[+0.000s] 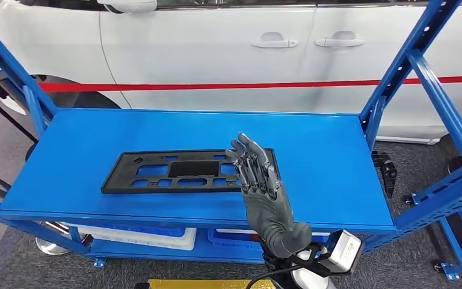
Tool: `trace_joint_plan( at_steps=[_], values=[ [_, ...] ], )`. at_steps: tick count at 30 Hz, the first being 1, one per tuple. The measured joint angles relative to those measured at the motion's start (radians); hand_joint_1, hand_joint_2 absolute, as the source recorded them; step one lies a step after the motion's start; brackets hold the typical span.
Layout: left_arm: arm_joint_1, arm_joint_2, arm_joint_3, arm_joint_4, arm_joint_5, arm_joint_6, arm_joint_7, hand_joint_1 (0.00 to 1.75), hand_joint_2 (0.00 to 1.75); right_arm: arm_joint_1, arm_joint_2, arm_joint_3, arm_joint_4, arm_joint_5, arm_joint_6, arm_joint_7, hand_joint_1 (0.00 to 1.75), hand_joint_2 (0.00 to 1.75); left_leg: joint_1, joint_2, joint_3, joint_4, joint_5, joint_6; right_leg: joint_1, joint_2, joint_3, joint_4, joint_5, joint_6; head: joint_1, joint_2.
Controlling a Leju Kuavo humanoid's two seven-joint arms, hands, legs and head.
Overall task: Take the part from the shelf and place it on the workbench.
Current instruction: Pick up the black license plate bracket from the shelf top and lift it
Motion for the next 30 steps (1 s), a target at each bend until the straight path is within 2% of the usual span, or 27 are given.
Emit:
trace_joint_plan(
  at_steps=[1, 3, 5, 6, 9, 11, 13, 15, 16, 22, 24, 25, 26, 27, 28, 29, 30],
  values=[
    [0.001, 0.000, 0.000, 0.000, 0.001, 0.000, -0.001, 0.00, 0.00, 0.001, 0.000, 0.000, 0.000, 0.000, 0.000, 0.000, 0.00, 0.00, 0.002, 0.003, 0.012, -0.021, 0.019, -0.002, 0.000, -0.007, 0.001, 0.001, -0.002, 0.002, 0.000, 0.000],
    [0.003, 0.002, 0.000, 0.000, 0.002, 0.001, -0.003, 0.00, 0.00, 0.003, -0.001, 0.000, 0.000, 0.000, 0.000, 0.002, 0.00, 0.00, 0.004, 0.012, 0.082, -0.150, 0.080, -0.001, 0.000, -0.017, 0.005, 0.004, -0.008, 0.009, 0.000, 0.000],
    [0.003, 0.004, 0.000, 0.000, 0.002, 0.002, -0.006, 0.00, 0.00, 0.003, -0.001, 0.000, 0.001, -0.002, -0.002, 0.016, 0.00, 0.00, 0.001, 0.019, 0.140, -0.257, 0.109, 0.007, 0.003, -0.022, 0.006, 0.010, -0.014, 0.018, 0.001, 0.000],
    [0.003, 0.004, 0.000, 0.000, 0.003, 0.002, -0.007, 0.00, 0.00, 0.004, -0.001, 0.000, 0.002, -0.003, -0.004, 0.028, 0.00, 0.44, -0.001, 0.021, 0.151, -0.277, 0.109, 0.012, 0.004, -0.023, 0.005, 0.012, -0.015, 0.022, 0.001, 0.000],
    [0.007, 0.003, 0.000, 0.000, 0.005, 0.001, -0.010, 0.00, 0.00, 0.004, -0.001, 0.000, 0.014, -0.003, -0.014, 0.065, 0.00, 1.75, -0.003, 0.019, 0.156, -0.287, 0.110, 0.029, 0.003, -0.019, 0.006, 0.013, -0.020, 0.037, 0.001, 0.000],
    [0.008, 0.003, 0.000, 0.000, 0.008, 0.001, -0.012, 0.00, 0.00, 0.002, -0.001, 0.000, 0.027, 0.004, -0.023, 0.082, 0.00, 1.75, 0.002, 0.018, 0.161, -0.296, 0.114, 0.041, -0.001, 0.000, -0.018, 0.066, -0.054, 0.047, 0.002, 0.000],
    [0.009, 0.003, 0.000, 0.000, 0.013, 0.001, -0.013, 0.00, 0.00, 0.001, -0.001, 0.000, 0.046, 0.019, -0.036, 0.104, 0.00, 1.75, 0.002, 0.015, 0.163, -0.298, 0.114, 0.048, -0.005, 0.017, -0.083, 0.190, -0.111, 0.055, 0.002, 0.000],
    [0.010, 0.003, 0.001, 0.000, 0.017, 0.001, -0.014, 0.00, 0.00, 0.003, -0.002, 0.000, 0.061, 0.032, -0.046, 0.123, 0.00, 1.75, 0.001, 0.011, 0.163, -0.298, 0.113, 0.050, -0.007, 0.021, -0.135, 0.285, -0.144, 0.059, 0.002, 0.000],
    [0.011, 0.003, 0.001, 0.000, 0.018, 0.001, -0.014, 0.00, 0.00, 0.003, -0.002, 0.000, 0.064, 0.035, -0.048, 0.127, 0.00, 1.75, 0.001, 0.010, 0.163, -0.297, 0.113, 0.050, -0.007, 0.021, -0.145, 0.302, -0.148, 0.059, 0.002, 0.000],
    [0.012, 0.003, 0.001, 0.000, 0.020, 0.001, -0.014, 0.00, 0.00, 0.003, -0.002, 0.000, 0.068, 0.037, -0.049, 0.130, 0.00, 1.75, 0.001, 0.009, 0.163, -0.297, 0.112, 0.050, -0.007, 0.021, -0.153, 0.312, -0.146, 0.060, 0.002, 0.000],
    [0.015, 0.003, 0.001, 0.000, 0.021, 0.001, -0.014, 0.00, 0.00, 0.003, -0.002, 0.000, 0.076, 0.042, -0.050, 0.134, 0.00, 1.75, 0.001, 0.007, 0.165, -0.297, 0.112, 0.049, -0.008, 0.021, -0.156, 0.306, -0.129, 0.060, 0.002, 0.000],
    [0.018, 0.002, 0.002, 0.000, 0.022, 0.001, -0.014, 0.00, 0.00, 0.002, -0.003, 0.000, 0.085, 0.047, -0.053, 0.139, 0.00, 1.75, 0.001, 0.004, 0.167, -0.297, 0.111, 0.047, -0.009, 0.021, -0.142, 0.269, -0.098, 0.059, 0.002, 0.000],
    [0.023, 0.000, 0.002, 0.000, 0.022, 0.001, -0.015, 0.00, 0.00, -0.001, -0.003, 0.000, 0.100, 0.059, -0.059, 0.143, 0.00, 1.75, 0.000, -0.001, 0.169, -0.296, 0.108, 0.043, -0.009, 0.024, -0.111, 0.193, -0.058, 0.055, 0.002, 0.000],
    [0.028, -0.002, 0.003, 0.000, 0.023, 0.003, -0.014, 0.00, 0.00, -0.005, -0.004, 0.001, 0.119, 0.103, -0.091, 0.156, 0.00, 1.75, 0.000, -0.004, 0.172, -0.292, 0.101, 0.031, -0.008, 0.025, -0.078, 0.117, -0.021, 0.045, 0.002, 0.000],
    [0.034, -0.004, 0.006, 0.000, 0.027, 0.005, -0.014, 0.00, 0.00, -0.010, -0.004, 0.003, 0.141, 0.188, -0.154, 0.176, 0.00, 1.75, 0.000, -0.005, 0.162, -0.264, 0.079, 0.019, -0.007, 0.026, -0.046, 0.045, 0.011, 0.032, 0.002, 0.000],
    [0.038, -0.006, 0.009, 0.000, 0.030, 0.006, -0.016, 0.00, 0.00, -0.014, -0.004, 0.006, 0.159, 0.288, -0.228, 0.195, 0.00, 1.75, 0.000, -0.004, 0.142, -0.216, 0.049, 0.007, -0.006, 0.026, -0.028, 0.004, 0.023, 0.019, 0.001, 0.000],
    [0.041, -0.007, 0.013, 0.000, 0.034, 0.008, -0.018, 0.00, 0.00, -0.016, -0.005, 0.011, 0.173, 0.397, -0.306, 0.212, 0.00, 1.75, 0.002, 0.000, 0.112, -0.150, 0.013, -0.003, -0.005, 0.023, -0.027, 0.001, 0.023, 0.010, 0.001, 0.000]
  ],
)
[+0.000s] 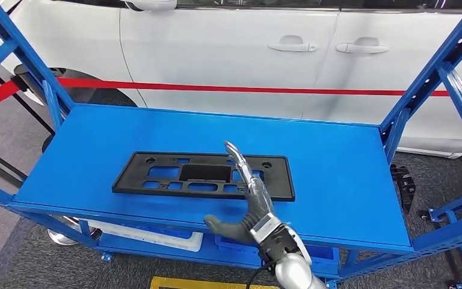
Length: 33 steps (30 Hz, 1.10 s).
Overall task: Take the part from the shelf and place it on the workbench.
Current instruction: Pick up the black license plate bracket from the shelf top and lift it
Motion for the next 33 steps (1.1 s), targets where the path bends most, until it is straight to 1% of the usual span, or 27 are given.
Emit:
trace_joint_plan(
  at_steps=[1, 2, 3, 4, 6, 7, 8, 9, 12, 13, 14, 16, 17, 18, 19, 20, 21, 22, 23, 24, 25, 27, 28, 29, 30, 32, 33],
  values=[
    [0.001, -0.001, 0.003, 0.000, 0.003, 0.000, -0.005, 0.00, 0.00, 0.000, -0.001, 0.005, 0.009, 0.084, -0.060, 0.009, 0.00, 1.75, 0.000, 0.002, -0.036, 0.077, -0.035, -0.002, 0.002, -0.002, 0.000, 0.000, -0.001, -0.004, 0.000, 0.000],
    [0.003, -0.001, 0.005, 0.000, 0.003, -0.001, -0.009, 0.00, 0.00, 0.002, -0.002, 0.010, 0.019, 0.134, -0.094, 0.011, 0.00, 1.75, 0.000, 0.003, -0.062, 0.130, -0.051, -0.004, 0.003, -0.003, 0.001, 0.001, -0.002, -0.005, 0.000, 0.000],
    [0.005, -0.001, 0.006, 0.000, 0.003, -0.002, -0.012, 0.00, 0.00, 0.003, -0.004, 0.015, 0.028, 0.170, -0.121, 0.011, 0.00, 1.75, 0.000, 0.003, -0.074, 0.153, -0.049, -0.005, 0.004, -0.003, 0.002, 0.002, -0.004, -0.006, 0.000, 0.000],
    [0.006, -0.001, 0.006, 0.000, 0.004, -0.003, -0.014, 0.00, 0.00, 0.004, -0.006, 0.020, 0.038, 0.200, -0.145, 0.014, 0.00, 1.75, 0.000, 0.004, -0.067, 0.136, -0.028, -0.005, 0.005, -0.003, 0.004, 0.002, -0.005, -0.006, 0.000, 0.000],
    [0.006, -0.001, 0.008, 0.000, 0.005, -0.003, -0.018, 0.00, 0.00, -0.001, -0.009, 0.031, 0.060, 0.268, -0.199, 0.028, 0.00, 1.75, 0.000, 0.007, -0.009, 0.011, 0.043, 0.000, 0.005, -0.003, 0.007, 0.007, -0.010, -0.003, 0.000, 0.000],
    [0.006, -0.002, 0.010, 0.000, 0.005, -0.003, -0.021, 0.00, 0.00, -0.006, -0.010, 0.037, 0.071, 0.315, -0.233, 0.041, 0.00, 1.75, -0.001, 0.009, 0.022, -0.056, 0.067, 0.003, 0.007, -0.003, 0.006, 0.012, -0.014, 0.001, 0.000, 0.000],
    [0.004, -0.003, 0.012, 0.000, 0.005, -0.003, -0.024, 0.00, 0.00, -0.011, -0.010, 0.042, 0.082, 0.368, -0.269, 0.057, 0.00, 1.75, -0.002, 0.011, 0.042, -0.101, 0.079, 0.009, 0.009, -0.003, 0.004, 0.016, -0.016, 0.006, 0.000, 0.000],
    [0.004, -0.004, 0.013, 0.000, 0.004, -0.003, -0.026, 0.00, 0.00, -0.015, -0.010, 0.047, 0.091, 0.424, -0.305, 0.077, 0.00, 1.75, -0.004, 0.011, 0.052, -0.123, 0.080, 0.015, 0.010, -0.003, 0.002, 0.019, -0.018, 0.011, 0.001, 0.000],
    [0.005, -0.005, 0.014, 0.000, -0.001, -0.003, -0.027, 0.00, 0.00, -0.019, -0.010, 0.057, 0.110, 0.563, -0.381, 0.133, 0.00, 1.75, -0.004, 0.006, 0.055, -0.132, 0.081, 0.034, 0.009, -0.005, 0.001, 0.023, -0.023, 0.025, 0.001, 0.000],
    [0.005, -0.006, 0.014, 0.000, -0.002, -0.003, -0.027, 0.00, 0.00, -0.021, -0.010, 0.059, 0.115, 0.592, -0.395, 0.145, 0.00, 1.75, -0.004, 0.006, 0.057, -0.136, 0.084, 0.040, 0.008, -0.004, -0.006, 0.041, -0.036, 0.031, 0.002, 0.000],
    [0.004, -0.006, 0.015, 0.000, -0.003, -0.004, -0.027, 0.00, 0.00, -0.022, -0.011, 0.062, 0.119, 0.614, -0.406, 0.154, 0.00, 1.75, -0.002, 0.006, 0.059, -0.140, 0.086, 0.045, 0.007, -0.003, -0.022, 0.077, -0.058, 0.036, 0.002, 0.000],
    [0.001, -0.006, 0.015, 0.000, -0.006, -0.004, -0.027, 0.00, 0.00, -0.023, -0.011, 0.064, 0.129, 0.637, -0.414, 0.163, 0.00, 1.75, -0.002, 0.006, 0.059, -0.140, 0.086, 0.050, 0.004, -0.001, -0.079, 0.193, -0.115, 0.043, 0.003, 0.000],
    [0.000, -0.006, 0.015, 0.000, -0.007, -0.005, -0.026, 0.00, 0.00, -0.023, -0.013, 0.065, 0.134, 0.643, -0.415, 0.166, 0.00, 1.75, -0.003, 0.006, 0.060, -0.140, 0.085, 0.051, 0.003, -0.001, -0.108, 0.247, -0.133, 0.045, 0.003, 0.000],
    [0.000, -0.005, 0.015, 0.000, -0.009, -0.006, -0.026, 0.00, 0.00, -0.023, -0.014, 0.065, 0.140, 0.646, -0.415, 0.167, 0.00, 1.75, -0.003, 0.005, 0.060, -0.140, 0.085, 0.052, 0.002, -0.001, -0.126, 0.277, -0.135, 0.046, 0.003, 0.000],
    [0.000, -0.005, 0.015, 0.000, -0.011, -0.007, -0.026, 0.00, 0.00, -0.025, -0.016, 0.065, 0.145, 0.648, -0.412, 0.167, 0.00, 1.75, -0.003, 0.004, 0.061, -0.139, 0.084, 0.052, 0.001, -0.001, -0.128, 0.274, -0.119, 0.046, 0.003, 0.000],
    [-0.001, -0.005, 0.015, 0.000, -0.011, -0.008, -0.026, 0.00, 0.00, -0.027, -0.017, 0.065, 0.149, 0.649, -0.408, 0.167, 0.00, 1.75, -0.003, 0.003, 0.064, -0.139, 0.082, 0.051, 0.001, -0.001, -0.111, 0.232, -0.086, 0.043, 0.003, 0.000],
    [-0.001, -0.005, 0.015, 0.000, -0.012, -0.009, -0.026, 0.00, 0.00, -0.031, -0.018, 0.066, 0.152, 0.649, -0.403, 0.167, 0.00, 1.75, -0.003, 0.002, 0.067, -0.139, 0.081, 0.049, 0.000, 0.000, -0.081, 0.166, -0.048, 0.039, 0.003, 0.000],
    [-0.003, -0.006, 0.015, 0.000, -0.013, -0.010, -0.027, 0.00, 0.00, -0.036, -0.019, 0.066, 0.154, 0.649, -0.399, 0.167, 0.00, 1.75, -0.005, 0.001, 0.068, -0.138, 0.079, 0.046, 0.002, 0.001, -0.050, 0.101, -0.021, 0.034, 0.003, 0.000],
    [-0.004, -0.006, 0.015, 0.000, -0.013, -0.012, -0.027, 0.00, 0.00, -0.041, -0.019, 0.066, 0.155, 0.648, -0.395, 0.167, 0.00, 1.75, -0.006, 0.000, 0.069, -0.138, 0.077, 0.042, 0.004, 0.002, -0.028, 0.052, -0.004, 0.030, 0.003, 0.000],
    [-0.005, -0.006, 0.015, 0.000, -0.014, -0.013, -0.027, 0.00, 0.00, -0.045, -0.020, 0.067, 0.156, 0.648, -0.391, 0.168, 0.00, 1.75, -0.007, 0.000, 0.069, -0.138, 0.075, 0.037, 0.007, 0.004, -0.016, 0.026, 0.001, 0.027, 0.002, 0.000],
    [-0.006, -0.006, 0.015, 0.000, -0.014, -0.014, -0.027, 0.00, 0.00, -0.049, -0.022, 0.067, 0.158, 0.648, -0.387, 0.168, 0.00, 1.75, -0.008, 0.000, 0.069, -0.139, 0.075, 0.032, 0.010, 0.005, -0.014, 0.019, -0.002, 0.024, 0.002, 0.000],
    [-0.007, -0.006, 0.015, 0.000, -0.016, -0.017, -0.027, 0.00, 0.00, -0.056, -0.026, 0.068, 0.161, 0.644, -0.375, 0.171, 0.00, 1.75, -0.006, 0.000, 0.071, -0.139, 0.072, 0.020, 0.007, 0.005, -0.013, 0.013, 0.000, 0.015, 0.002, 0.000],
    [-0.008, -0.006, 0.015, 0.000, -0.017, -0.017, -0.027, 0.00, 0.00, -0.062, -0.028, 0.069, 0.162, 0.641, -0.369, 0.173, 0.00, 1.75, -0.006, 0.001, 0.067, -0.128, 0.063, 0.015, 0.004, 0.004, -0.011, 0.009, 0.002, 0.009, 0.002, 0.000],
    [-0.009, -0.006, 0.015, 0.000, -0.018, -0.018, -0.027, 0.00, 0.00, -0.068, -0.030, 0.070, 0.163, 0.637, -0.362, 0.176, 0.00, 1.75, -0.006, 0.002, 0.054, -0.097, 0.042, 0.011, 0.002, 0.003, -0.008, 0.004, 0.004, 0.003, 0.001, 0.000],
    [-0.010, -0.006, 0.015, 0.000, -0.018, -0.018, -0.028, 0.00, 0.00, -0.074, -0.031, 0.071, 0.164, 0.632, -0.357, 0.179, 0.00, 1.75, -0.005, 0.004, 0.031, -0.046, 0.013, 0.008, 0.001, 0.001, -0.007, 0.002, 0.005, -0.001, 0.001, 0.000],
    [-0.009, -0.005, 0.015, 0.000, -0.016, -0.017, -0.029, 0.00, 0.00, -0.080, -0.036, 0.073, 0.169, 0.614, -0.352, 0.179, 0.00, 1.75, -0.003, 0.004, -0.033, 0.088, -0.046, 0.003, 0.004, -0.001, -0.007, 0.003, 0.004, -0.007, 0.000, 0.000],
    [-0.007, -0.005, 0.015, 0.000, -0.015, -0.017, -0.030, 0.00, 0.00, -0.080, -0.039, 0.073, 0.171, 0.601, -0.352, 0.175, 0.00, 1.75, -0.003, 0.005, -0.055, 0.131, -0.055, 0.002, 0.005, -0.001, -0.007, 0.004, 0.003, -0.008, 0.000, 0.000]
  ],
)
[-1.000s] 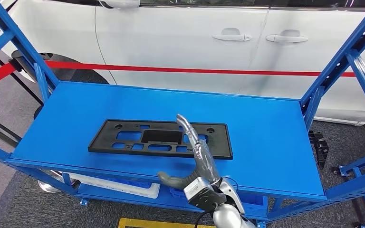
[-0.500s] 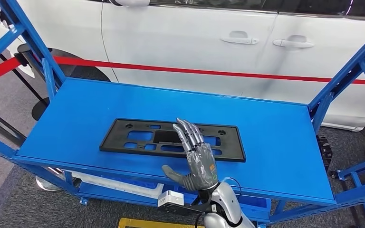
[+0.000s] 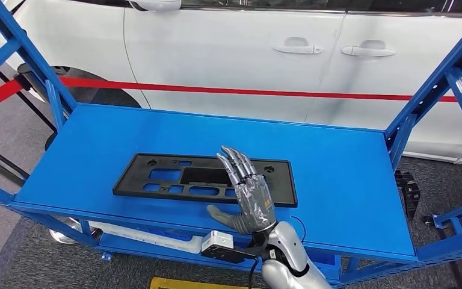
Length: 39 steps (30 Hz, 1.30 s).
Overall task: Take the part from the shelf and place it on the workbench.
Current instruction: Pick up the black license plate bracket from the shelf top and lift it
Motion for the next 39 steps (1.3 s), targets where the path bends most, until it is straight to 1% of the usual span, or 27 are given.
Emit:
trace_joint_plan(
  at_steps=[1, 2, 3, 5, 6, 10, 12, 14, 15, 16, 17, 19, 20, 21, 22, 24, 26, 27, 29, 30, 31, 32, 33, 34, 36, 37, 39],
  values=[
    [0.001, 0.000, 0.000, 0.000, 0.001, 0.000, -0.001, 0.00, 0.00, 0.000, -0.003, 0.000, 0.001, -0.014, -0.001, -0.005, 0.00, 1.75, 0.000, 0.000, -0.006, 0.008, 0.010, -0.001, 0.001, 0.000, 0.000, 0.002, -0.001, 0.000, 0.000, 0.000],
    [0.002, 0.000, 0.000, 0.000, 0.002, 0.001, -0.002, 0.00, 0.00, -0.001, -0.005, 0.000, 0.002, -0.027, -0.001, -0.010, 0.00, 1.75, 0.000, 0.000, 0.008, -0.025, 0.038, 0.000, 0.001, 0.000, 0.000, 0.004, -0.002, 0.000, 0.000, 0.000],
    [0.002, 0.001, 0.000, 0.000, 0.002, 0.002, -0.002, 0.00, 0.00, -0.003, -0.007, 0.000, 0.001, -0.038, -0.001, -0.014, 0.00, 1.75, 0.000, 0.001, 0.037, -0.088, 0.077, 0.002, 0.001, 0.001, 0.001, 0.008, -0.004, 0.001, 0.000, 0.000],
    [0.001, 0.001, 0.000, 0.000, 0.002, 0.003, -0.003, 0.00, 0.00, -0.008, -0.010, 0.000, -0.003, -0.055, 0.001, -0.021, 0.00, 1.75, -0.002, 0.002, 0.093, -0.210, 0.125, 0.010, 0.004, 0.002, -0.001, 0.015, -0.009, 0.007, 0.000, 0.000],
    [0.000, 0.001, 0.000, 0.000, 0.002, 0.004, -0.002, 0.00, 0.00, -0.012, -0.012, 0.001, -0.007, -0.061, 0.006, -0.025, 0.00, 1.75, -0.003, 0.003, 0.107, -0.244, 0.133, 0.015, 0.005, 0.002, -0.003, 0.018, -0.010, 0.012, 0.001, 0.000],
    [-0.001, 0.002, 0.000, 0.000, 0.001, 0.008, 0.000, 0.00, 0.00, -0.029, -0.018, 0.015, -0.026, -0.072, 0.040, -0.029, 0.00, 1.75, -0.003, 0.002, 0.112, -0.266, 0.139, 0.037, 0.004, 0.003, -0.008, 0.026, -0.016, 0.032, 0.002, 0.000],
    [-0.004, 0.002, 0.000, 0.000, 0.001, 0.008, 0.001, 0.00, 0.00, -0.037, -0.021, 0.023, -0.034, -0.074, 0.046, -0.029, 0.00, 1.75, 0.000, 0.002, 0.115, -0.273, 0.145, 0.047, 0.002, 0.004, -0.035, 0.088, -0.057, 0.043, 0.002, 0.000],
    [-0.005, 0.003, 0.000, 0.000, 0.000, 0.009, 0.001, 0.00, 0.00, -0.041, -0.025, 0.028, -0.037, -0.075, 0.051, -0.029, 0.00, 1.75, 0.000, 0.002, 0.113, -0.273, 0.146, 0.051, -0.002, 0.004, -0.093, 0.211, -0.117, 0.051, 0.003, 0.000],
    [-0.005, 0.003, 0.000, 0.000, 0.000, 0.009, 0.001, 0.00, 0.00, -0.042, -0.028, 0.030, -0.037, -0.075, 0.052, -0.029, 0.00, 1.75, 0.000, 0.002, 0.113, -0.273, 0.146, 0.051, -0.004, 0.004, -0.117, 0.261, -0.133, 0.054, 0.002, 0.000],
    [-0.004, 0.003, 0.001, 0.000, 0.000, 0.010, 0.001, 0.00, 0.00, -0.042, -0.031, 0.033, -0.037, -0.075, 0.054, -0.029, 0.00, 1.75, 0.000, 0.002, 0.113, -0.273, 0.146, 0.051, -0.006, 0.004, -0.129, 0.284, -0.133, 0.056, 0.002, 0.000],
    [-0.004, 0.003, 0.001, 0.000, 0.000, 0.010, 0.001, 0.00, 0.00, -0.043, -0.033, 0.037, -0.037, -0.075, 0.057, -0.029, 0.00, 1.75, 0.000, 0.001, 0.113, -0.272, 0.146, 0.051, -0.008, 0.004, -0.121, 0.267, -0.113, 0.057, 0.002, 0.000],
    [-0.005, 0.003, 0.001, 0.000, 0.000, 0.010, 0.002, 0.00, 0.00, -0.049, -0.035, 0.044, -0.038, -0.076, 0.072, -0.029, 0.00, 1.75, 0.000, 0.000, 0.115, -0.270, 0.143, 0.047, -0.009, 0.004, -0.063, 0.148, -0.050, 0.053, 0.003, 0.000],
    [-0.006, 0.003, 0.001, 0.000, 0.000, 0.010, 0.003, 0.00, 0.00, -0.054, -0.035, 0.050, -0.039, -0.077, 0.085, -0.028, 0.00, 1.75, -0.002, 0.000, 0.115, -0.268, 0.141, 0.042, -0.008, 0.005, -0.032, 0.086, -0.027, 0.049, 0.003, 0.000],
    [-0.008, 0.003, 0.001, 0.000, 0.001, 0.010, 0.004, 0.00, 0.00, -0.060, -0.035, 0.056, -0.040, -0.078, 0.100, -0.027, 0.00, 1.75, -0.003, 0.000, 0.114, -0.267, 0.140, 0.037, -0.006, 0.005, -0.012, 0.043, -0.014, 0.044, 0.002, 0.000],
    [-0.009, 0.003, 0.001, 0.000, 0.001, 0.010, 0.004, 0.00, 0.00, -0.064, -0.036, 0.064, -0.040, -0.082, 0.115, -0.026, 0.00, 1.75, -0.005, 0.000, 0.113, -0.267, 0.140, 0.032, -0.003, 0.006, -0.004, 0.022, -0.013, 0.039, 0.002, 0.000],
    [-0.011, 0.004, 0.001, 0.000, 0.002, 0.011, 0.004, 0.00, 0.00, -0.074, -0.038, 0.081, -0.036, -0.088, 0.138, -0.027, 0.00, 1.75, -0.006, 0.000, 0.113, -0.270, 0.140, 0.019, -0.001, 0.006, -0.004, 0.017, -0.011, 0.028, 0.002, 0.000],
    [-0.012, 0.004, 0.001, 0.000, 0.004, 0.012, 0.003, 0.00, 0.00, -0.087, -0.040, 0.097, -0.028, -0.094, 0.154, -0.029, 0.00, 1.75, -0.004, 0.000, 0.105, -0.249, 0.123, 0.008, -0.004, 0.005, -0.002, 0.010, -0.007, 0.016, 0.001, 0.000],
    [-0.012, 0.004, 0.002, 0.000, 0.005, 0.013, 0.002, 0.00, 0.00, -0.096, -0.041, 0.105, -0.023, -0.097, 0.161, -0.030, 0.00, 1.75, -0.002, 0.001, 0.088, -0.211, 0.099, 0.004, -0.005, 0.005, -0.001, 0.006, -0.005, 0.010, 0.001, 0.000],
    [-0.011, 0.005, 0.004, 0.000, 0.009, 0.013, 0.000, 0.00, 0.00, -0.111, -0.044, 0.117, -0.009, -0.101, 0.180, -0.031, 0.00, 1.75, -0.001, 0.001, 0.030, -0.086, 0.037, -0.002, -0.003, 0.003, -0.001, 0.006, -0.005, 0.001, 0.000, 0.000],
    [-0.010, 0.005, 0.006, 0.000, 0.011, 0.014, -0.002, 0.00, 0.00, -0.116, -0.045, 0.123, 0.000, -0.103, 0.189, -0.031, 0.00, 1.75, 0.000, 0.001, 0.001, -0.025, 0.015, -0.004, -0.002, 0.002, -0.001, 0.006, -0.006, -0.001, 0.001, 0.000],
    [-0.008, 0.005, 0.008, 0.000, 0.013, 0.014, -0.003, 0.00, 0.00, -0.119, -0.048, 0.129, 0.010, -0.105, 0.197, -0.031, 0.00, 1.75, 0.000, 0.001, -0.015, 0.009, 0.011, -0.005, 0.000, 0.002, -0.001, 0.007, -0.006, -0.002, 0.000, 0.000],
    [-0.007, 0.006, 0.009, 0.000, 0.014, 0.015, -0.005, 0.00, 0.00, -0.123, -0.050, 0.134, 0.021, -0.107, 0.204, -0.031, 0.00, 1.75, 0.000, 0.001, -0.016, 0.007, 0.025, -0.004, 0.001, 0.002, 0.000, 0.008, -0.007, -0.002, 0.001, 0.000],
    [-0.006, 0.007, 0.009, 0.000, 0.015, 0.015, -0.007, 0.00, 0.00, -0.129, -0.052, 0.139, 0.032, -0.110, 0.210, -0.032, 0.00, 1.75, 0.000, 0.001, 0.003, -0.035, 0.056, -0.002, 0.001, 0.003, 0.000, 0.010, -0.008, -0.002, 0.001, 0.000],
    [-0.006, 0.008, 0.009, 0.000, 0.014, 0.016, -0.009, 0.00, 0.00, -0.137, -0.055, 0.144, 0.044, -0.114, 0.216, -0.034, 0.00, 1.75, 0.000, 0.002, 0.034, -0.103, 0.094, 0.001, 0.002, 0.004, 0.001, 0.012, -0.009, -0.001, 0.000, 0.000],
    [-0.008, 0.009, 0.010, 0.000, 0.009, 0.013, -0.013, 0.00, 0.00, -0.155, -0.060, 0.151, 0.070, -0.121, 0.225, -0.040, 0.00, 1.75, -0.003, 0.002, 0.088, -0.222, 0.138, 0.010, 0.006, 0.005, 0.000, 0.015, -0.012, 0.005, 0.001, 0.000],
    [-0.010, 0.010, 0.010, 0.000, 0.005, 0.010, -0.014, 0.00, 0.00, -0.162, -0.062, 0.155, 0.084, -0.123, 0.230, -0.042, 0.00, 1.75, -0.005, 0.002, 0.101, -0.251, 0.144, 0.014, 0.008, 0.005, -0.001, 0.016, -0.012, 0.009, 0.001, 0.000],
    [-0.011, 0.011, 0.010, 0.000, -0.002, 0.003, -0.014, 0.00, 0.00, -0.173, -0.066, 0.163, 0.110, -0.125, 0.240, -0.043, 0.00, 1.75, -0.006, 0.000, 0.104, -0.264, 0.144, 0.023, 0.009, 0.004, -0.003, 0.015, -0.009, 0.018, 0.002, 0.000]
  ],
)
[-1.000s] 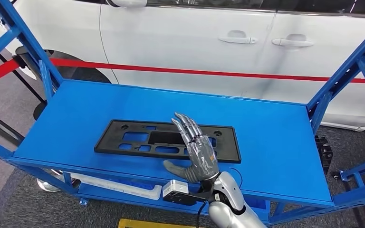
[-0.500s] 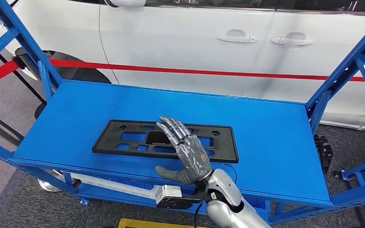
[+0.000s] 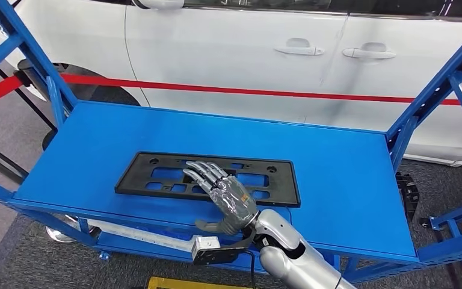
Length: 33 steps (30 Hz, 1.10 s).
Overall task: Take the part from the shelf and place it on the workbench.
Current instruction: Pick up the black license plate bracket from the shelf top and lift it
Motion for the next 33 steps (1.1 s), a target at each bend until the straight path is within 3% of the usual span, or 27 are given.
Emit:
trace_joint_plan(
  at_steps=[2, 3, 6, 7, 8, 9, 12, 14, 17, 19, 21, 22, 23, 24, 27, 29, 31, 33],
  values=[
    [0.000, 0.002, 0.000, 0.000, -0.003, -0.006, 0.001, 0.00, 0.00, -0.008, -0.002, 0.009, 0.020, 0.000, 0.012, 0.002, 0.00, 1.75, 0.004, 0.000, 0.004, -0.009, 0.006, 0.012, -0.002, 0.001, -0.004, 0.013, -0.011, 0.010, 0.001, 0.000],
    [-0.002, 0.002, 0.000, 0.000, -0.004, -0.008, 0.001, 0.00, 0.00, -0.013, -0.003, 0.012, 0.029, 0.000, 0.019, 0.004, 0.00, 1.75, 0.006, 0.001, 0.005, -0.014, 0.009, 0.017, -0.004, 0.001, -0.016, 0.041, -0.030, 0.015, 0.001, 0.000],
    [-0.005, 0.004, 0.000, 0.000, -0.004, -0.009, 0.001, 0.00, 0.00, -0.021, -0.006, 0.027, 0.057, -0.001, 0.043, 0.014, 0.00, 1.75, 0.007, 0.002, 0.005, -0.016, 0.011, 0.023, -0.011, 0.001, -0.102, 0.218, -0.115, 0.027, 0.002, 0.000],
    [-0.005, 0.005, 0.000, 0.000, -0.003, -0.009, 0.000, 0.00, 0.00, -0.022, -0.007, 0.032, 0.068, -0.002, 0.051, 0.015, 0.00, 1.75, 0.007, 0.002, 0.005, -0.015, 0.011, 0.023, -0.013, 0.001, -0.124, 0.261, -0.125, 0.030, 0.002, 0.000],
    [-0.004, 0.005, 0.000, 0.000, -0.003, -0.009, 0.000, 0.00, 0.00, -0.025, -0.008, 0.037, 0.078, -0.002, 0.060, 0.015, 0.00, 1.75, 0.007, 0.001, 0.005, -0.015, 0.011, 0.023, -0.016, 0.001, -0.130, 0.269, -0.116, 0.031, 0.002, 0.000],
    [-0.004, 0.005, 0.000, 0.000, -0.001, -0.009, -0.001, 0.00, 0.00, -0.029, -0.008, 0.042, 0.087, -0.004, 0.069, 0.014, 0.00, 1.75, 0.008, 0.001, 0.006, -0.014, 0.010, 0.022, -0.019, 0.001, -0.117, 0.239, -0.090, 0.032, 0.002, 0.000],
    [-0.004, 0.006, 0.000, 0.000, 0.004, -0.009, -0.007, 0.00, 0.00, -0.054, -0.008, 0.055, 0.110, -0.010, 0.092, 0.009, 0.00, 1.75, 0.006, -0.001, 0.005, -0.008, 0.005, 0.011, -0.022, 0.002, -0.030, 0.059, -0.007, 0.028, 0.002, 0.000],
    [-0.004, 0.006, 0.000, 0.000, 0.006, -0.009, -0.012, 0.00, 0.00, -0.069, -0.008, 0.064, 0.128, -0.016, 0.104, 0.000, 0.00, 1.75, 0.004, -0.002, 0.002, -0.005, 0.003, -0.001, -0.017, 0.003, -0.009, 0.009, 0.001, 0.020, 0.001, 0.000],
    [-0.003, 0.007, 0.001, 0.000, 0.013, -0.009, -0.020, 0.00, 0.00, -0.084, -0.002, 0.076, 0.158, -0.025, 0.117, -0.013, 0.00, 1.75, 0.007, -0.001, -0.002, 0.004, -0.006, -0.019, -0.015, 0.003, -0.010, 0.002, 0.006, 0.000, 0.001, 0.000],
    [-0.002, 0.007, 0.002, 0.000, 0.017, -0.010, -0.023, 0.00, 0.00, -0.096, 0.009, 0.080, 0.176, -0.035, 0.119, -0.021, 0.00, 1.75, 0.009, 0.001, -0.033, 0.075, -0.051, -0.026, -0.016, 0.002, -0.008, -0.002, 0.009, -0.013, 0.001, 0.000],
    [0.001, 0.007, 0.005, 0.000, 0.019, -0.011, -0.024, 0.00, 0.00, -0.106, 0.021, 0.084, 0.195, -0.045, 0.120, -0.024, 0.00, 1.75, 0.009, 0.001, -0.093, 0.205, -0.111, -0.029, -0.012, 0.001, -0.008, -0.002, 0.007, -0.020, 0.000, 0.000],
    [0.003, 0.007, 0.005, 0.000, 0.019, -0.012, -0.024, 0.00, 0.00, -0.108, 0.027, 0.086, 0.203, -0.048, 0.120, -0.024, 0.00, 1.75, 0.009, 0.001, -0.118, 0.257, -0.127, -0.030, -0.009, 0.000, -0.008, -0.002, 0.007, -0.021, 0.000, 0.000],
    [0.004, 0.007, 0.006, 0.000, 0.019, -0.012, -0.024, 0.00, 0.00, -0.110, 0.032, 0.087, 0.211, -0.052, 0.119, -0.023, 0.00, 1.75, 0.009, 0.001, -0.128, 0.277, -0.124, -0.029, -0.007, 0.000, -0.007, -0.002, 0.007, -0.022, 0.000, 0.000],
    [0.006, 0.007, 0.006, 0.000, 0.019, -0.012, -0.024, 0.00, 0.00, -0.113, 0.038, 0.089, 0.217, -0.055, 0.118, -0.022, 0.00, 1.75, 0.009, 0.001, -0.119, 0.256, -0.102, -0.027, -0.005, 0.001, -0.006, -0.001, 0.006, -0.023, 0.000, 0.000],
    [0.006, 0.009, 0.006, 0.000, 0.019, -0.012, -0.023, 0.00, 0.00, -0.123, 0.055, 0.089, 0.228, -0.067, 0.103, -0.021, 0.00, 1.75, 0.004, 0.002, -0.029, 0.065, -0.011, -0.012, 0.000, 0.002, -0.003, 0.000, 0.004, -0.020, 0.001, 0.000],
    [0.006, 0.009, 0.007, 0.000, 0.019, -0.012, -0.022, 0.00, 0.00, -0.129, 0.067, 0.088, 0.232, -0.078, 0.091, -0.021, 0.00, 1.75, -0.001, 0.002, 0.000, 0.002, 0.001, -0.003, 0.001, 0.002, -0.005, 0.001, 0.004, -0.013, 0.001, 0.000],
    [0.009, 0.009, 0.007, 0.000, 0.019, -0.012, -0.022, 0.00, 0.00, -0.131, 0.078, 0.084, 0.234, -0.086, 0.084, -0.021, 0.00, 1.75, -0.002, 0.001, 0.003, -0.007, 0.003, 0.004, 0.001, 0.001, -0.006, 0.000, 0.004, -0.003, 0.001, 0.000],
    [0.011, 0.009, 0.007, 0.000, 0.018, -0.015, -0.023, 0.00, 0.00, -0.135, 0.086, 0.079, 0.236, -0.092, 0.081, -0.021, 0.00, 1.75, 0.003, 0.002, 0.008, -0.017, 0.010, 0.015, 0.000, 0.002, -0.014, 0.022, -0.014, 0.008, 0.003, 0.000]
  ],
)
